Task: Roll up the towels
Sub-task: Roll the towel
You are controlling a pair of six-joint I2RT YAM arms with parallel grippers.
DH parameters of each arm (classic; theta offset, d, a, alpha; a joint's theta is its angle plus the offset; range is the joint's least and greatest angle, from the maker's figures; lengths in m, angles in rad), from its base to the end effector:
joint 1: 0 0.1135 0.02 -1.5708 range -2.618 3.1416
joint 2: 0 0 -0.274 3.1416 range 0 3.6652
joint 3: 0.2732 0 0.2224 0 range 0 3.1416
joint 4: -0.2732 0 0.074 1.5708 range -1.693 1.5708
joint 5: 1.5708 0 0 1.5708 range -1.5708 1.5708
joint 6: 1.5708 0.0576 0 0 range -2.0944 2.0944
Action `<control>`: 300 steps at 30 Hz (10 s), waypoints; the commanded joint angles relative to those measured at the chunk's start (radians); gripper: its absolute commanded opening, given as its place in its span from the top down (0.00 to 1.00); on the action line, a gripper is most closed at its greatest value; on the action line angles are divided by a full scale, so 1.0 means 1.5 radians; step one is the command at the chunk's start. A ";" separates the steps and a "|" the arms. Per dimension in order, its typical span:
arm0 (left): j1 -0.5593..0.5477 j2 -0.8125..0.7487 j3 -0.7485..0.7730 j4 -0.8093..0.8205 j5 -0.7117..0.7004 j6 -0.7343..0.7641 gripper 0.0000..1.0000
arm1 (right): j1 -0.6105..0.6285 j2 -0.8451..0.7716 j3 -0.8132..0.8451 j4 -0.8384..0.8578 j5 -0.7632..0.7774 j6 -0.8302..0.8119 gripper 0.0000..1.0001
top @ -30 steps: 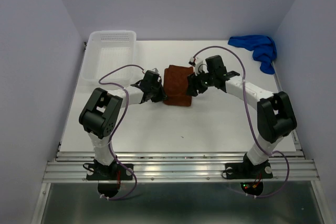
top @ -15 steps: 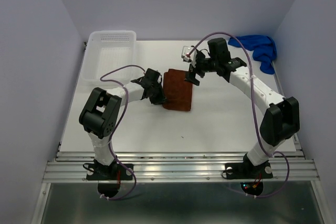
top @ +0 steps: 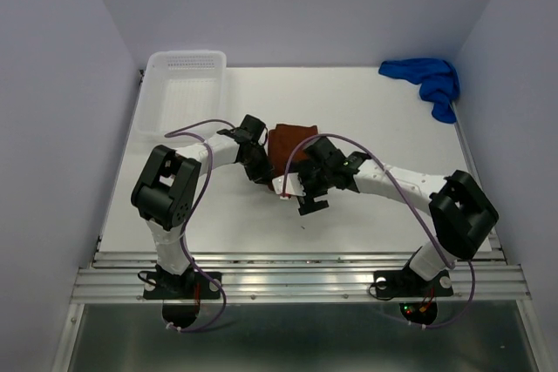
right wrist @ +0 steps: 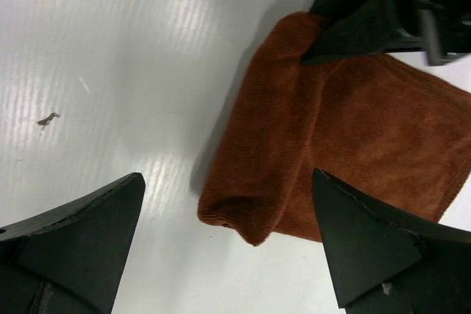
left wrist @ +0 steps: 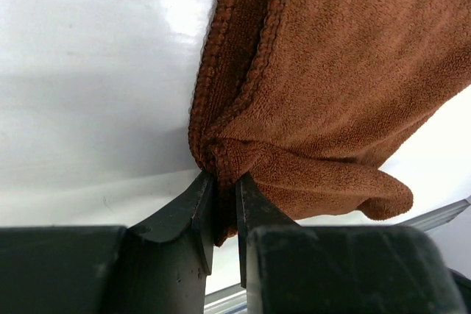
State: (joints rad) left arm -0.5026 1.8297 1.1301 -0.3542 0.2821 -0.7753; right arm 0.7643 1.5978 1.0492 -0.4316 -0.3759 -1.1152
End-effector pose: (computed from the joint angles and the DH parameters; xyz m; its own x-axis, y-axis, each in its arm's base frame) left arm 0.3047 -0.1858 0.1740 -0.9523 -0.2436 -0.1836 -0.1166 0.8469 -0.5188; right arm 0.2109 0.2315 0.2210 0.4467 -0.7289 -0.5188 -0.8866 -0.2830 -0.3659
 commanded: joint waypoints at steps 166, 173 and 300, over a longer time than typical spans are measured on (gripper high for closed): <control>-0.064 -0.023 -0.037 -0.008 -0.139 -0.117 0.69 | 0.058 -0.009 -0.104 0.181 0.146 0.082 0.30; -0.065 -0.015 -0.040 0.000 -0.128 -0.107 0.69 | 0.058 0.024 -0.132 0.229 0.207 0.065 0.31; -0.030 -0.061 -0.020 -0.062 -0.119 -0.011 0.71 | 0.029 -0.052 0.046 0.167 0.227 0.542 0.00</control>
State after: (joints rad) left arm -0.5625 1.7630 1.1198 -0.3519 0.0978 -0.8482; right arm 0.7406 1.5871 1.1576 -0.3008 -0.2028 -0.3573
